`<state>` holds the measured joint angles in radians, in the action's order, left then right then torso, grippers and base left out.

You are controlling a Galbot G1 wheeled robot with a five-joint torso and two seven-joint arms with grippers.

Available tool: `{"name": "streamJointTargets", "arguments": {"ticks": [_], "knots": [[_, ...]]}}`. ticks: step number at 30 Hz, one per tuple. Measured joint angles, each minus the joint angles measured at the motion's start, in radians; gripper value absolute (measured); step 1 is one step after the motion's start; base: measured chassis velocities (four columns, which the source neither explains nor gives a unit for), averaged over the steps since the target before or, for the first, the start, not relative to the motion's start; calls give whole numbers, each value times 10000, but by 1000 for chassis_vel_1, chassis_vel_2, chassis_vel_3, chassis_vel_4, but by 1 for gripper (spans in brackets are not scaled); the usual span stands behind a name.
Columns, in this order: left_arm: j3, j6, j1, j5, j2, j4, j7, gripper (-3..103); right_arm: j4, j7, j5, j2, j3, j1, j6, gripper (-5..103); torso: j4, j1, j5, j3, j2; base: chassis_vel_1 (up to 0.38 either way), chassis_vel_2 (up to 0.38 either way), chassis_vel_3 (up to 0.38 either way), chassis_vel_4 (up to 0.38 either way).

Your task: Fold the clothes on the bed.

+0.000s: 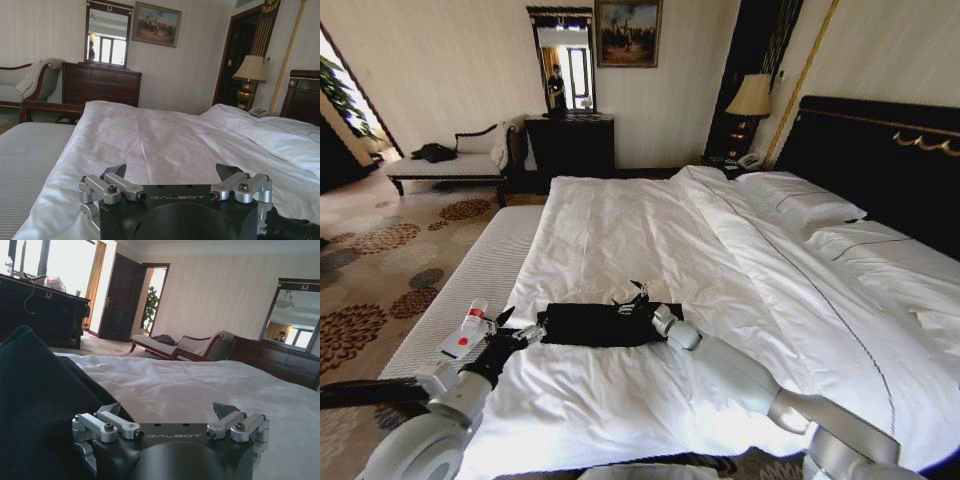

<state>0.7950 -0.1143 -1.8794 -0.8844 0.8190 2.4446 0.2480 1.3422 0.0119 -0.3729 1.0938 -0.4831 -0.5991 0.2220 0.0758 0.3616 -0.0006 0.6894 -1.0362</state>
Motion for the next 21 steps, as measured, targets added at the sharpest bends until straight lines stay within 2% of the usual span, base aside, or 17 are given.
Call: {"name": "streamJointTargets", "arguments": {"ticks": [8, 14, 19, 21], "knots": [[-63, -7, 153, -92, 205, -228, -57, 100, 1053, -272, 858, -587, -227, -639, -4, 100, 1, 0, 0, 0, 0, 0, 0, 0, 0], [-104, -1, 190, -89, 350, -257, -70, 100, 1561, -342, 986, -835, -483, -684, -101, 100, -3, 0, -2, -1, 0, 0, 0, 0, 0], [97, -49, 73, -218, 354, -52, -32, 100, 1226, -428, 540, -334, -490, -177, -234, 100, -1, 0, -1, 0, 0, 0, 0, 0, 0], [262, -97, 18, -356, 208, 85, 18, 100, 883, -439, 196, 206, -514, 241, -322, 100, -4, 0, -1, 0, 0, 0, 0, 0, 0]]}}
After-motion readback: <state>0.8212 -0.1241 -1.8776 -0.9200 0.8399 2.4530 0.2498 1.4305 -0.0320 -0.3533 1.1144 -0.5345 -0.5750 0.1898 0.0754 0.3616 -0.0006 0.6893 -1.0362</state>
